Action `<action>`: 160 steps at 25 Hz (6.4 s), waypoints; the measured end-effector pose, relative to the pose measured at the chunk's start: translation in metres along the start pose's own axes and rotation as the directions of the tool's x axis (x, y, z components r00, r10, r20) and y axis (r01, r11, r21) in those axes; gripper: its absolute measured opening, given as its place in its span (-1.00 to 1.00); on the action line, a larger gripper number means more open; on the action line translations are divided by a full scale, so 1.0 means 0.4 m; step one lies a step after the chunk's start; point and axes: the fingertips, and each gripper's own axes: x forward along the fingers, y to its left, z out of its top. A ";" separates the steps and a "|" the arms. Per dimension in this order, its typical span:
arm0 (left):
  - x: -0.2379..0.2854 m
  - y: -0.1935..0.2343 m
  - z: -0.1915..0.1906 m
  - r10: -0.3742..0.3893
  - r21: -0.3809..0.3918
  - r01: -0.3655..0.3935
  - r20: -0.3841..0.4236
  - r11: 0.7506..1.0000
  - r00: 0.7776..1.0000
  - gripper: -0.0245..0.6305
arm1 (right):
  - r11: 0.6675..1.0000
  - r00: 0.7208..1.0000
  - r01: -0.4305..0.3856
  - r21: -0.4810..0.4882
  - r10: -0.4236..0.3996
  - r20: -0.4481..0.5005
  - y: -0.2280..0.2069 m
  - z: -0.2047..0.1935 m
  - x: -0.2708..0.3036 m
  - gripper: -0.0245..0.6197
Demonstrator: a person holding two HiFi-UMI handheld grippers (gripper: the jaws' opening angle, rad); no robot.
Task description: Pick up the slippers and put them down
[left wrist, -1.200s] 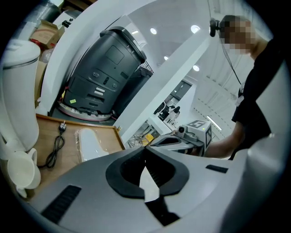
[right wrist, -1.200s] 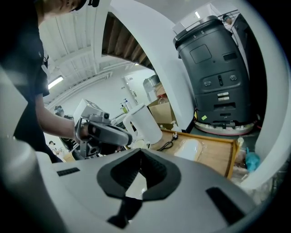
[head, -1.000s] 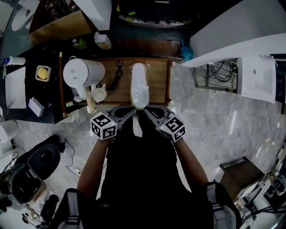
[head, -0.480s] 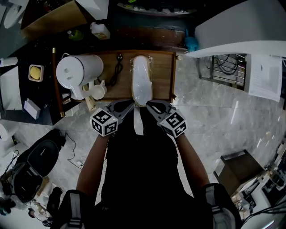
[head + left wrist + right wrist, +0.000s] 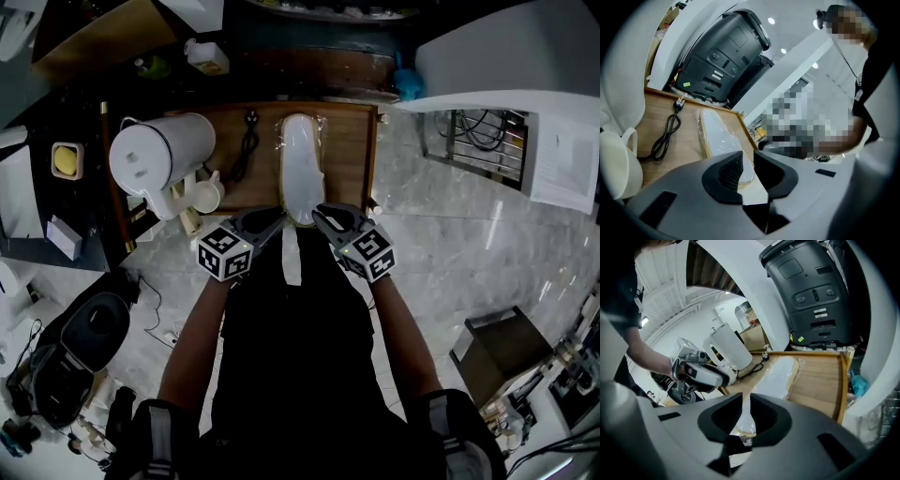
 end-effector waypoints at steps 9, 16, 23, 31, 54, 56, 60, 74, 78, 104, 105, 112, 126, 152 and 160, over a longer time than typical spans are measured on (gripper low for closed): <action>0.035 0.084 -0.042 0.009 -0.042 -0.011 -0.062 0.999 0.998 -0.40 | 1.000 0.999 0.019 0.021 -0.018 -0.051 -0.036 -0.038 0.047 -0.53; 0.059 0.128 -0.065 0.013 -0.081 -0.021 -0.098 0.996 0.995 -0.19 | 0.997 0.998 0.036 0.069 -0.032 -0.049 -0.060 -0.049 0.074 -0.18; 0.083 0.145 -0.087 0.022 -0.115 -0.034 -0.110 0.993 0.994 -0.06 | 0.993 0.998 0.039 0.108 -0.034 -0.043 -0.085 -0.057 0.078 0.08; 0.104 0.165 -0.098 0.017 -0.160 -0.037 -0.121 0.986 0.993 0.08 | 0.991 0.998 0.013 0.136 -0.005 -0.060 -0.083 -0.070 0.097 0.23; 0.150 0.198 -0.096 0.063 -0.152 -0.096 -0.208 0.984 0.976 -0.02 | 0.942 0.987 0.049 0.332 0.005 -0.161 -0.133 -0.099 0.164 -0.06; 0.151 0.199 -0.096 0.048 -0.167 -0.086 -0.217 0.982 0.975 -0.04 | 0.959 0.979 0.058 0.279 -0.001 -0.202 -0.124 -0.110 0.175 -0.09; 0.154 0.203 -0.092 0.041 -0.182 -0.084 -0.225 0.980 0.973 -0.12 | 0.959 0.979 0.060 0.276 -0.002 -0.205 -0.121 -0.112 0.181 -0.11; 0.141 0.188 -0.072 0.071 -0.130 -0.100 -0.213 0.987 0.975 -0.17 | 0.954 0.984 0.064 0.292 -0.012 -0.176 -0.109 -0.077 0.159 -0.17; 0.128 0.173 -0.052 0.074 -0.109 -0.097 -0.200 0.989 0.977 -0.17 | 0.954 0.987 0.064 0.293 -0.017 -0.161 -0.102 -0.066 0.146 -0.17; 0.047 0.065 0.046 0.042 -0.063 -0.051 -0.130 0.997 0.991 -0.16 | 0.957 0.995 0.082 0.277 -0.063 -0.077 -0.024 0.049 0.045 -0.19; 0.045 0.059 0.049 0.035 -0.060 -0.043 -0.130 0.997 0.991 -0.17 | 0.957 0.995 0.084 0.277 -0.066 -0.073 -0.021 0.052 0.039 -0.19; 0.034 0.007 0.082 0.022 -0.024 -0.026 -0.134 0.999 0.991 -0.16 | 0.964 0.995 0.088 0.253 -0.075 -0.060 -0.009 0.083 -0.010 -0.19; -0.004 -0.068 0.159 0.036 0.021 -0.034 -0.062 0.999 0.997 -0.16 | 0.974 0.997 0.068 0.214 -0.071 0.006 0.018 0.162 -0.083 -0.19; -0.087 -0.218 0.206 0.052 0.071 -0.055 0.048 0.996 0.998 -0.16 | 0.993 0.993 0.009 0.114 -0.022 0.119 0.118 0.228 -0.210 -0.19; -0.101 -0.299 0.213 0.055 0.086 -0.067 0.132 0.994 0.990 -0.16 | 0.999 0.989 -0.004 0.046 -0.003 0.146 0.143 0.223 -0.274 -0.20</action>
